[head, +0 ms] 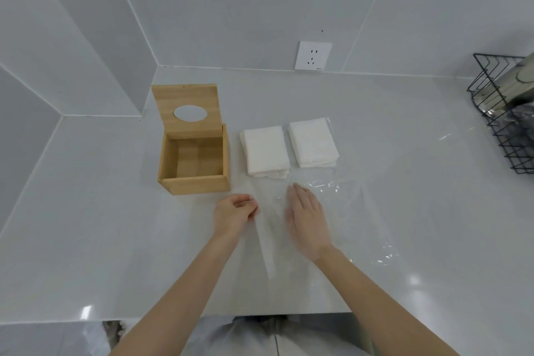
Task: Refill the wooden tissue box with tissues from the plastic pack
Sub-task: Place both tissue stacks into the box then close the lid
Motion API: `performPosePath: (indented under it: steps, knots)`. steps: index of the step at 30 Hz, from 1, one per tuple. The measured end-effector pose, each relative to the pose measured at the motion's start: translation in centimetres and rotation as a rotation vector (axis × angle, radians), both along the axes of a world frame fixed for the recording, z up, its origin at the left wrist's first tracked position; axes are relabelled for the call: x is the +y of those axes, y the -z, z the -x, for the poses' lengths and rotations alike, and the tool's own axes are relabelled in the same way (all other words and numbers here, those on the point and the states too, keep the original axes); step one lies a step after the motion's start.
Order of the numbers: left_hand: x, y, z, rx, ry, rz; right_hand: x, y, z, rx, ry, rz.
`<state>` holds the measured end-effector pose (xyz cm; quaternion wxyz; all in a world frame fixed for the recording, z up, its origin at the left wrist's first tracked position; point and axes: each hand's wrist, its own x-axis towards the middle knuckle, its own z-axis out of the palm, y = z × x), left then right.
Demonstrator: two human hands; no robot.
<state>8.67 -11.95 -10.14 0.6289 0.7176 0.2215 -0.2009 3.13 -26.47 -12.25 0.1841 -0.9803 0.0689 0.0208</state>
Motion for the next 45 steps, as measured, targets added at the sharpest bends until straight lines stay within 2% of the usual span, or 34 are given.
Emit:
performPosePath:
  steps: [5,10,12,21,23,31,35,37,39,42,45]
  knots:
    - [0.3,-0.7,0.3,0.024,0.060,0.099,0.2,0.1,-3.1,0.035,0.130,-0.149]
    - [1.0,-1.1,-0.1,0.059,0.119,0.152,0.7,-0.8,-5.3,-0.081,0.362,-0.499]
    - [1.0,-1.1,-0.1,0.084,0.118,0.153,1.1,-1.2,-5.8,-0.079,0.441,-0.575]
    - [0.8,-0.8,-0.3,0.120,0.105,0.180,2.0,-1.3,-8.7,0.090,0.587,-0.419]
    - [0.8,-0.8,-0.3,0.120,0.105,0.176,1.9,-1.1,-9.0,0.086,0.634,-0.462]
    - [0.9,-0.8,-0.9,0.094,0.086,0.161,1.3,-1.9,-8.4,0.039,0.762,-0.801]
    - [1.4,-0.7,-1.4,0.054,0.074,0.134,-0.1,-1.9,-6.5,0.040,0.819,-1.223]
    - [1.7,-0.7,-1.6,0.028,0.033,0.133,-0.7,-2.0,-5.2,0.049,0.792,-1.325]
    - [2.0,-0.8,-1.7,0.010,-0.030,0.147,-1.3,-2.0,-3.8,0.059,0.754,-1.364]
    - [2.3,-0.8,-1.2,0.024,-0.083,0.155,-1.8,-2.1,-2.0,0.054,0.789,-1.309]
    - [2.9,-1.2,0.3,0.113,0.067,0.127,-2.7,-2.2,-0.2,0.045,0.753,-1.200]
